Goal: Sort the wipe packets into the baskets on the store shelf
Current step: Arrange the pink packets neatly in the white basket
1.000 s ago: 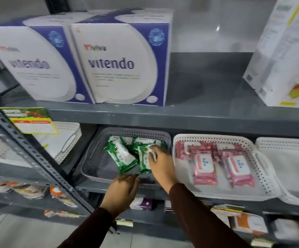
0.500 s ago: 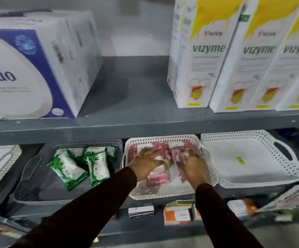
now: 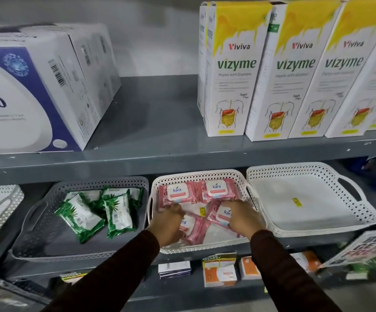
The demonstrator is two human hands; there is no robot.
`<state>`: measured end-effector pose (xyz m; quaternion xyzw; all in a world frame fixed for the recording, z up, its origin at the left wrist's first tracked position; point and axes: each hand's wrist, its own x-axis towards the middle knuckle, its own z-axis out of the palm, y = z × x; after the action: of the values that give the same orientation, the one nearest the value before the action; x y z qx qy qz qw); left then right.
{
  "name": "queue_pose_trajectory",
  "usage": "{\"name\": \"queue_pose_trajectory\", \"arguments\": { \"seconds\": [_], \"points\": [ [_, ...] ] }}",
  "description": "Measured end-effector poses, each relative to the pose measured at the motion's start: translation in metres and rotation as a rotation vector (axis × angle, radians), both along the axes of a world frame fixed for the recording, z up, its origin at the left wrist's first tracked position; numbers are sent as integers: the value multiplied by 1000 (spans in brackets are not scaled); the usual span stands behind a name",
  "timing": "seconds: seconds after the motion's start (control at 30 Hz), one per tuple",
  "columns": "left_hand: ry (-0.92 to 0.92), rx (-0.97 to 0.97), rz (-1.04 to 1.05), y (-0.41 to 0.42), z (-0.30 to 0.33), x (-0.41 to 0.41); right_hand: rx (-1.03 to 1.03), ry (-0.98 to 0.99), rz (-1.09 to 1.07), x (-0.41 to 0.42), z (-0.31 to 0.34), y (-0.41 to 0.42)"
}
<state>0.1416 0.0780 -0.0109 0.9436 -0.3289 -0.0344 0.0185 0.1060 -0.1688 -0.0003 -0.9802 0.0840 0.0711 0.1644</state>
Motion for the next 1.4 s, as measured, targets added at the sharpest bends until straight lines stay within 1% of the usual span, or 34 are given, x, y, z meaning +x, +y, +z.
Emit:
{"name": "queue_pose_trajectory", "arguments": {
  "seconds": [0.07,0.17,0.3,0.4,0.5,0.6,0.67,0.9,1.03,1.23,1.4],
  "points": [
    [20,-14,1,-1,-1,0,28,-26,3,0,-1,-2],
    [75,-28,20,-4,-4,1,6,-64,61,1,-1,-5],
    [26,29,78,-13,-7,1,-36,-67,93,5,1,-10],
    [15,46,181,-14,-11,3,-81,-64,120,6,0,-10],
    [36,-36,206,-12,-15,4,-79,-66,199,6,-2,-11],
    [23,-94,147,-9,-16,3,-27,-102,290,9,-6,-14],
    [29,-118,135,-7,-16,5,13,-114,314,12,-9,-13],
    [87,-240,211,-9,-21,9,181,-50,315,14,-21,-15],
    [113,-323,276,-15,-24,7,182,-19,343,9,-17,-14],
    [84,-383,234,-16,-25,3,188,-19,271,-2,-20,-8],
    [168,-435,200,-9,-22,5,190,6,211,-1,-16,0]
  ]
}}
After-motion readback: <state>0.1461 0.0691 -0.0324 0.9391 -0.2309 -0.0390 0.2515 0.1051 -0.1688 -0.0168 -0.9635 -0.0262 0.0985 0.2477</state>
